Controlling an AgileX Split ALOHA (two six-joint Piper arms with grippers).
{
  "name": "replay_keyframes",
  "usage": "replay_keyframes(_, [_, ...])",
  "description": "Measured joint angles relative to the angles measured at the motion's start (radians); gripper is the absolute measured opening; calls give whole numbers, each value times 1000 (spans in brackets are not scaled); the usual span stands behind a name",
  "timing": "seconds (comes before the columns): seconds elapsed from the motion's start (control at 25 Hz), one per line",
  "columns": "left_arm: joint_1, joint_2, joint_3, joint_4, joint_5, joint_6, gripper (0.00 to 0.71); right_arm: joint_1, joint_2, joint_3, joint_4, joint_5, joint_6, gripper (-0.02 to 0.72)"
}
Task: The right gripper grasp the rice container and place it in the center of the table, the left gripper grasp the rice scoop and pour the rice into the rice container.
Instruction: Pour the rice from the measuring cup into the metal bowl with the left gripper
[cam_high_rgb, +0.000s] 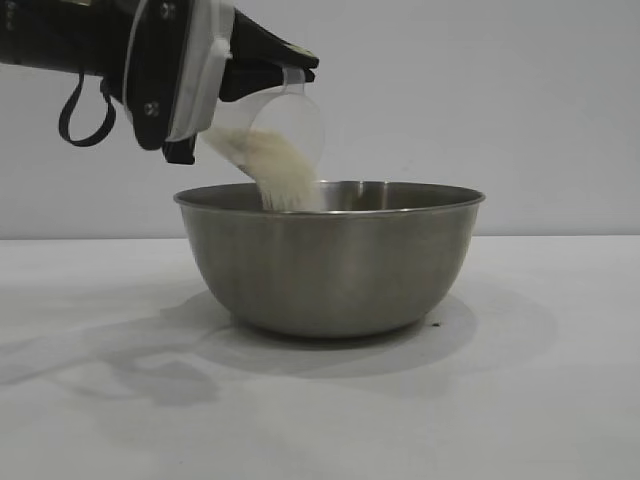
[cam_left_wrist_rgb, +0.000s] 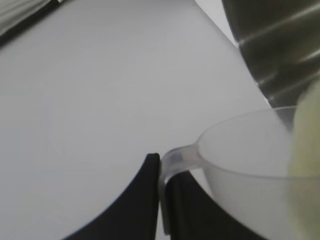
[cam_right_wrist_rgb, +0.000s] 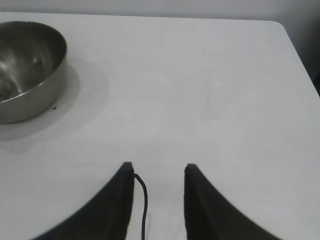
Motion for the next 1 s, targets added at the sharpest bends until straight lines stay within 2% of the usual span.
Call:
replay_keyframes(0.56, [0, 0, 0, 83, -2, 191, 0, 0, 0, 0, 0, 0, 0, 232])
replay_keyframes(0.84, [0, 0, 0, 68, -2, 173, 0, 0, 0, 0, 0, 0, 0, 232])
replay_keyframes(1.0, [0, 0, 0, -2, -2, 22, 0, 0, 0, 0, 0, 0, 0, 232])
